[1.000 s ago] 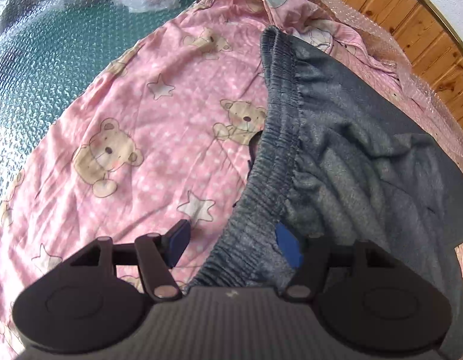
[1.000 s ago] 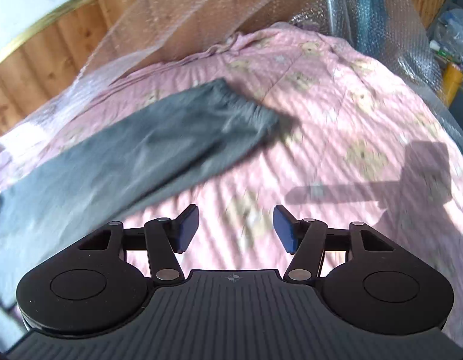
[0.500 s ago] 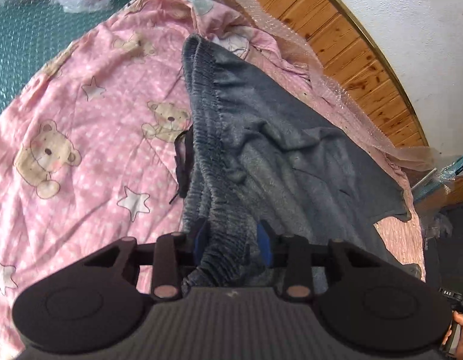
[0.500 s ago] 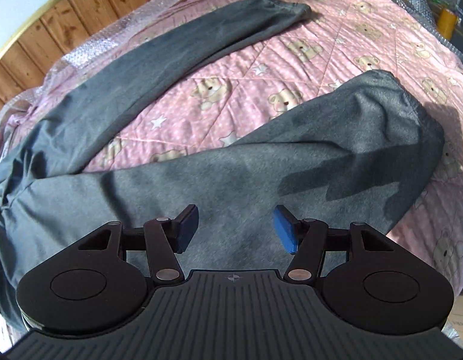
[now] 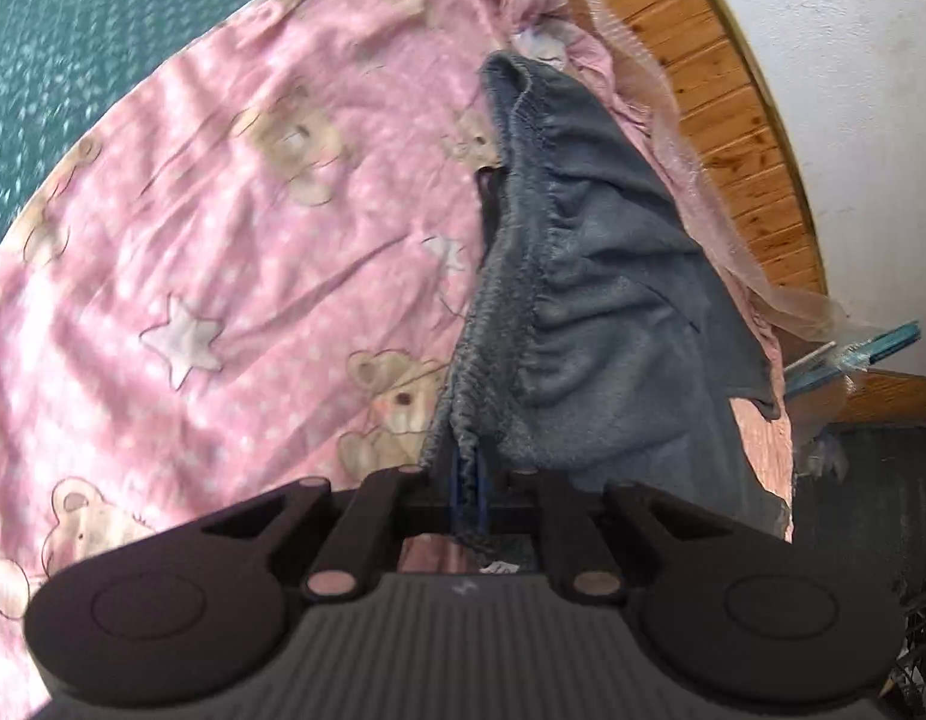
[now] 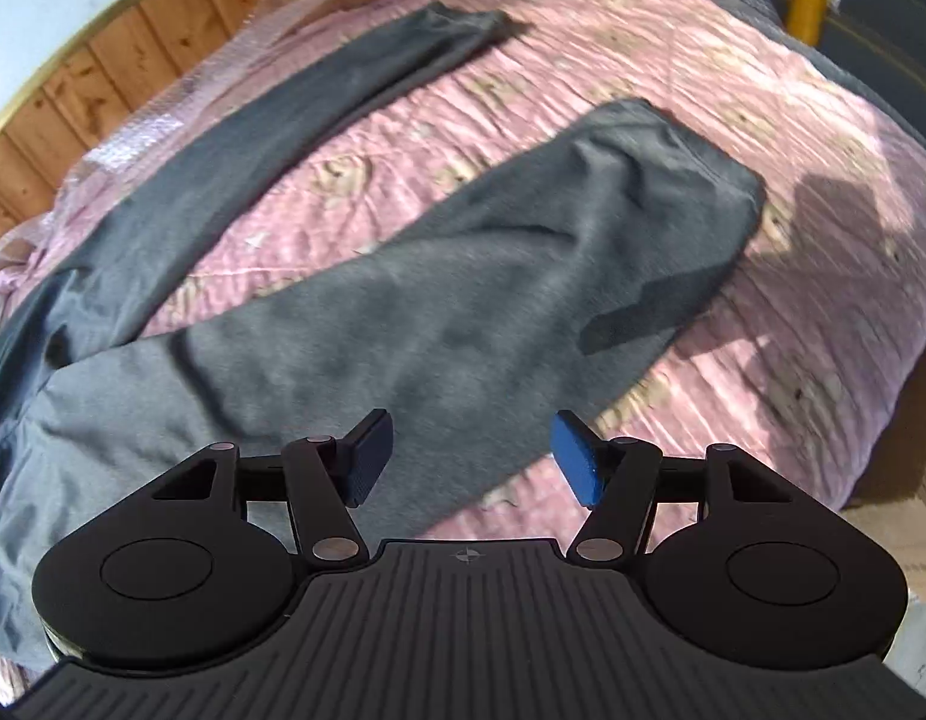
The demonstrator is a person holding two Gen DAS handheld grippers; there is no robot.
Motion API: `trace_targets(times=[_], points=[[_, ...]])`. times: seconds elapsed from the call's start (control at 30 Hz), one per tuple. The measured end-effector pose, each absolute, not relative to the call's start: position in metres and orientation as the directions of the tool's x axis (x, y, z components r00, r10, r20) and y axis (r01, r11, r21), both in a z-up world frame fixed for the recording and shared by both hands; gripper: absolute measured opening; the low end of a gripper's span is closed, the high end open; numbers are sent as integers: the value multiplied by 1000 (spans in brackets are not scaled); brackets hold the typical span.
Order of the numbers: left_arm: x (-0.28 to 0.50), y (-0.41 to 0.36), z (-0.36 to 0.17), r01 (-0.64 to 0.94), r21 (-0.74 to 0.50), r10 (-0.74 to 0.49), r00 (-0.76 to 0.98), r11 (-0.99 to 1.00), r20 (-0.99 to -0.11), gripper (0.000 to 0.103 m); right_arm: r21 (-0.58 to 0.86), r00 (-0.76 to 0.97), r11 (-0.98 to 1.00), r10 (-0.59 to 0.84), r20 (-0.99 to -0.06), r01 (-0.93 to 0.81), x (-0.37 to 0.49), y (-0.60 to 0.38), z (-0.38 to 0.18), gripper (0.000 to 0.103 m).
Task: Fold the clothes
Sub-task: 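Grasp the waistband with the left tool while the right tool pulls a leg cuff straight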
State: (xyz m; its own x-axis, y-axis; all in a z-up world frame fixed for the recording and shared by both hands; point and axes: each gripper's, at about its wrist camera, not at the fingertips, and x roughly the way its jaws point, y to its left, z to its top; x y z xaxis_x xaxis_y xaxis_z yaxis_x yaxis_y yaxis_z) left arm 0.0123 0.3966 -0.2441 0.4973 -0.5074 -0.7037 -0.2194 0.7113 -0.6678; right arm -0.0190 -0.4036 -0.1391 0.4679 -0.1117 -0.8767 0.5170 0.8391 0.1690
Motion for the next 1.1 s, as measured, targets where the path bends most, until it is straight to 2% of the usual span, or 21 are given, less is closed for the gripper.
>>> trace_targets(times=[0.03,0.07,0.13,0.17,0.2,0.3,0.37,0.4,0.47,0.5,0.53,0.63,0.67,0.7,0.8,0.97,1.03,1.1], points=[[10,397,-244,-237,-680,-502,518,694,-693,8,170,461,829,-116,-880,533,-22,-411,-142,63],[6,396,-240,-236,-695,-497,549,679,-672,14,174,461,819,-122,-879,547,-22,-418,-142,63],[2,392,-231,-242,-708,-482,586,663,-652,35,196,480,795,-132,-867,574,-21,-435,-138,65],[0,389,-228,-246,-713,-478,596,657,-645,53,209,490,781,-139,-861,588,-20,-445,-137,70],[1,384,-226,-240,-708,-480,590,664,-650,58,228,500,756,-149,-853,614,-17,-457,-135,72],[3,371,-227,-251,-680,-468,562,689,-682,58,276,512,670,-181,-840,690,-9,-496,-139,78],[5,365,-229,-277,-646,-428,558,712,-711,54,291,495,608,-195,-847,738,-7,-523,-150,79],[7,364,-231,-295,-630,-412,549,719,-728,33,297,484,582,-194,-853,757,-5,-536,-159,79],[10,363,-231,-310,-617,-409,528,723,-744,8,285,458,560,-195,-867,778,-1,-553,-178,78],[11,362,-228,-301,-606,-401,527,736,-749,7,271,444,562,-197,-874,782,3,-560,-187,77],[11,360,-222,-283,-595,-398,525,752,-753,7,260,436,566,-199,-878,782,6,-566,-195,71],[15,361,-200,-253,-605,-402,550,755,-732,6,246,439,588,-211,-873,771,14,-577,-208,44],[17,363,-191,-244,-609,-401,564,755,-722,6,238,445,602,-220,-868,762,18,-578,-208,16],[19,366,-183,-242,-614,-397,577,752,-714,6,243,460,618,-216,-861,747,24,-579,-204,0],[24,374,-163,-225,-619,-395,598,753,-698,6,296,549,659,-213,-809,691,43,-584,-174,0],[16,387,-149,-207,-607,-406,576,767,-709,6,481,764,675,-194,-615,559,39,-586,-85,0],[4,389,-160,-213,-596,-418,534,774,-735,6,476,765,680,-200,-612,558,18,-588,-75,0],[-7,389,-177,-220,-582,-433,478,783,-764,6,416,710,682,-217,-670,602,1,-592,-89,0]])
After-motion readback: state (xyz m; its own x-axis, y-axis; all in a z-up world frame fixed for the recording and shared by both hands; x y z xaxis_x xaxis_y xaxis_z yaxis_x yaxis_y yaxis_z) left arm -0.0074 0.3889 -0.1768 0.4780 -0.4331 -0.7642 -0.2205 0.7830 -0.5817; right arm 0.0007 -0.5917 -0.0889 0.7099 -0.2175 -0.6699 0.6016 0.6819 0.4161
